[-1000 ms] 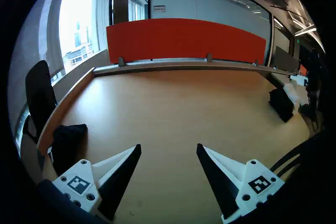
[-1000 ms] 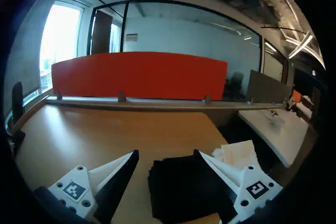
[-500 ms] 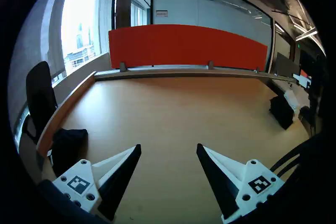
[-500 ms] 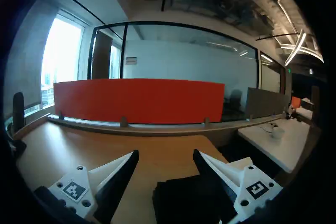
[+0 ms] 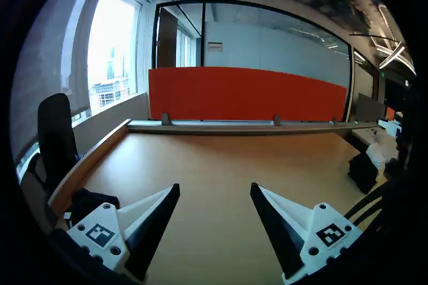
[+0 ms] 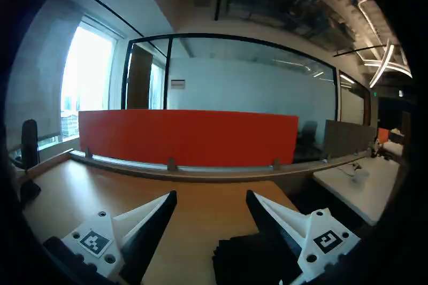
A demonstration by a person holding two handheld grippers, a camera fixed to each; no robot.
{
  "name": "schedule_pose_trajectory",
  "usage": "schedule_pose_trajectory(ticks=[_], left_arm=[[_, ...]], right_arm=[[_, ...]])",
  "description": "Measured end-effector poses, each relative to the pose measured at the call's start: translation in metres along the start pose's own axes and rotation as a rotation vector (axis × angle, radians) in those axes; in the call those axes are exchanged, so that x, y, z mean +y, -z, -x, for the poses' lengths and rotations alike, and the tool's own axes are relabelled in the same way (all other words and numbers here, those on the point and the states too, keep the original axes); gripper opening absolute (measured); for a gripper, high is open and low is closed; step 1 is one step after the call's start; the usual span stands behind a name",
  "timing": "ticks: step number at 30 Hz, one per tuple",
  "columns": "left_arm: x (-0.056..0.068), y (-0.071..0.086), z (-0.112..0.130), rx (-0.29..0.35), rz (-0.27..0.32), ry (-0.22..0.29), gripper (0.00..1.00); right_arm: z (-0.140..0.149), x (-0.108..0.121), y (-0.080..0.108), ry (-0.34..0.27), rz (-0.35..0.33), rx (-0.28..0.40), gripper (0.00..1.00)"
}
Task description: Fold towel
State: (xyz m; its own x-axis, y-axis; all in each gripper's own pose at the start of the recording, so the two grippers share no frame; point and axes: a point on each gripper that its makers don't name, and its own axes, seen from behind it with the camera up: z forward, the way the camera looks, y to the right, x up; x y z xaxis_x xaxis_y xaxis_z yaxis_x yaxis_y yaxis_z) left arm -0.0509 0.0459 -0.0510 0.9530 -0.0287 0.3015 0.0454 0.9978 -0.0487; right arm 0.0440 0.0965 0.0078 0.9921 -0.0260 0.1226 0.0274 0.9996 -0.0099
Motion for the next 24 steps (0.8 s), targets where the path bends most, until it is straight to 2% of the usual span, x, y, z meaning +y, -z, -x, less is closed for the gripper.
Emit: schedule_pose_trajectory(ticks=[15,21,24], left_arm=[[-0.012,-0.029,-0.08,0.175,-0.011,0.019,0.98],[-0.008,-0.037,-0.096,0.21,0.002,0.009,0.98],[-0.006,-0.038,-0.097,0.221,0.006,0.01,0.98]], right_arm=[[-0.031,-0.061,-0.003,-0.009,-0.041,0.036,1.0],[-0.039,-0.084,-0.005,-0.028,-0.054,0.05,1.0],[-0.037,-0.088,-0.005,-0.03,-0.054,0.05,1.0]])
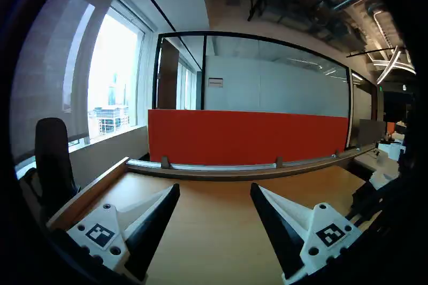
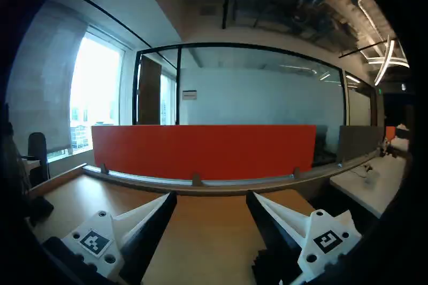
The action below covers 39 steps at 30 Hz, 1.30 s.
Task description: Fold towel
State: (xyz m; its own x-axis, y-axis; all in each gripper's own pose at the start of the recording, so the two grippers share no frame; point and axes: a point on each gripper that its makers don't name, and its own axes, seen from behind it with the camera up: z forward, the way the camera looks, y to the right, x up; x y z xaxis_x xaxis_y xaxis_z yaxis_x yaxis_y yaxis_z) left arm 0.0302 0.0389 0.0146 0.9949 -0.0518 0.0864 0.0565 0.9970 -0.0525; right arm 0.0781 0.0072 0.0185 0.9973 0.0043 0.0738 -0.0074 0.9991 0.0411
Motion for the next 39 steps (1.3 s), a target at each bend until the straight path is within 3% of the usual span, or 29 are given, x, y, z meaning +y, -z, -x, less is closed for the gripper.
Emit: schedule_pose_trajectory(ticks=[12,21,39], left_arm=[[-0.003,0.004,0.015,0.007,0.004,-0.018,0.98],[-0.005,0.005,0.052,0.033,-0.012,-0.06,0.98],[-0.018,0.004,0.114,0.095,-0.04,-0.02,0.98]], right_arm=[[-0.003,-0.011,0.007,-0.017,0.012,0.019,1.0],[0.019,-0.02,0.012,-0.008,0.025,0.013,1.0],[0.035,-0.04,0.023,-0.02,0.01,0.022,1.0]])
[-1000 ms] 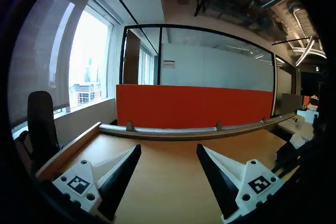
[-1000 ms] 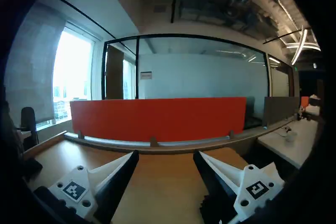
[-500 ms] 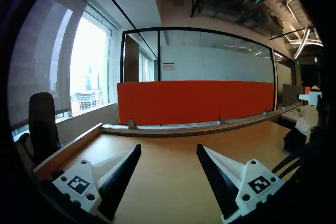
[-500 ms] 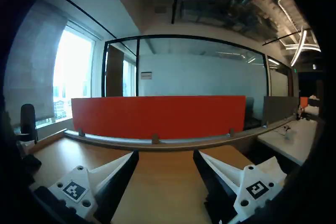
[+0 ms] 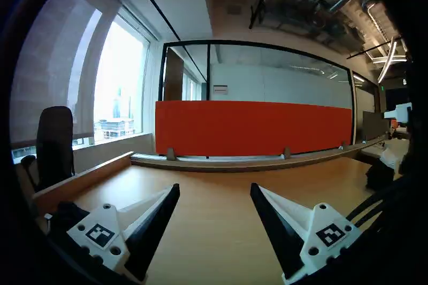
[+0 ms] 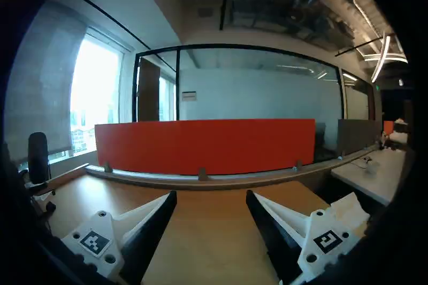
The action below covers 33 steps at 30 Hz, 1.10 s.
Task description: Fold towel
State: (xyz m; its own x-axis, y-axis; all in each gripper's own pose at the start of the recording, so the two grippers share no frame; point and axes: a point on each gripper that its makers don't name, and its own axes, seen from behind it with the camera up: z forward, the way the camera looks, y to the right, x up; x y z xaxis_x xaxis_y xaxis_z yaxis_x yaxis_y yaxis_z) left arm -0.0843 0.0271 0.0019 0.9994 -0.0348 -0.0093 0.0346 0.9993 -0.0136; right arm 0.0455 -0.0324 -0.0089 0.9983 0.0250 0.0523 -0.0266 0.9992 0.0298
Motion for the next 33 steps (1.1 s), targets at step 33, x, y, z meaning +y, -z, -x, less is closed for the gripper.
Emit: schedule_pose_trajectory(ticks=[33], left_arm=[[-0.02,-0.011,0.062,0.032,-0.024,-0.011,0.98]], right_arm=[[0.03,-0.004,-0.016,0.036,-0.011,0.014,1.0]])
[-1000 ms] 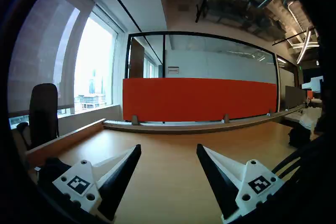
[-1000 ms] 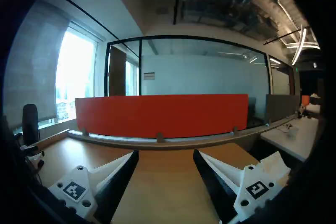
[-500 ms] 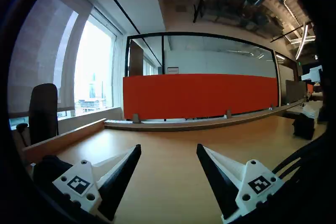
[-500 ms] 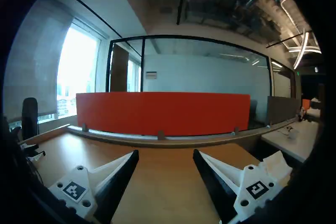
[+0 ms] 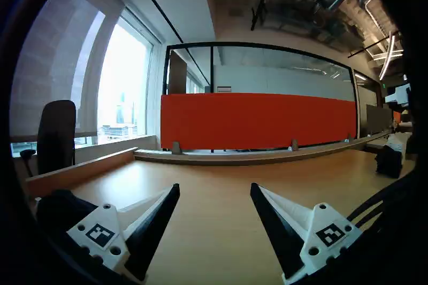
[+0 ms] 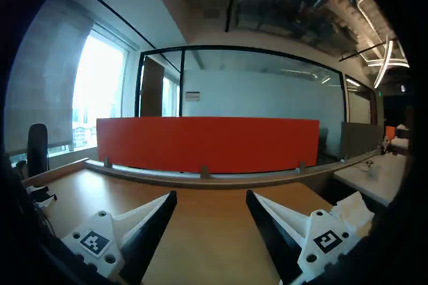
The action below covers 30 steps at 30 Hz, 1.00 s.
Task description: Fold towel
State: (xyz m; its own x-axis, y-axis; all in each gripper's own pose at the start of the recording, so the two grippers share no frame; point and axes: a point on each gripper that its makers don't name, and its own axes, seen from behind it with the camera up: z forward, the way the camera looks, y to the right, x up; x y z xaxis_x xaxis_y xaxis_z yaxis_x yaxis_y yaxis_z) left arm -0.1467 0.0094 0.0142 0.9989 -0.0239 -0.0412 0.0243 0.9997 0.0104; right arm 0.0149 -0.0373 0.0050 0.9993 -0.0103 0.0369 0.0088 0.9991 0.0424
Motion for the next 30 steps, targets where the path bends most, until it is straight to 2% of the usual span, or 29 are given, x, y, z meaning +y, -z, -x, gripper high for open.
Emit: schedule_pose_trajectory(ticks=[21,30], left_arm=[[-0.004,-0.003,0.007,-0.018,-0.011,-0.012,0.98],[-0.004,-0.003,0.007,-0.018,-0.012,-0.013,0.98]], right_arm=[[-0.005,-0.006,-0.004,0.02,-0.016,0.011,1.0],[0.006,0.012,-0.003,0.03,0.017,0.019,1.0]])
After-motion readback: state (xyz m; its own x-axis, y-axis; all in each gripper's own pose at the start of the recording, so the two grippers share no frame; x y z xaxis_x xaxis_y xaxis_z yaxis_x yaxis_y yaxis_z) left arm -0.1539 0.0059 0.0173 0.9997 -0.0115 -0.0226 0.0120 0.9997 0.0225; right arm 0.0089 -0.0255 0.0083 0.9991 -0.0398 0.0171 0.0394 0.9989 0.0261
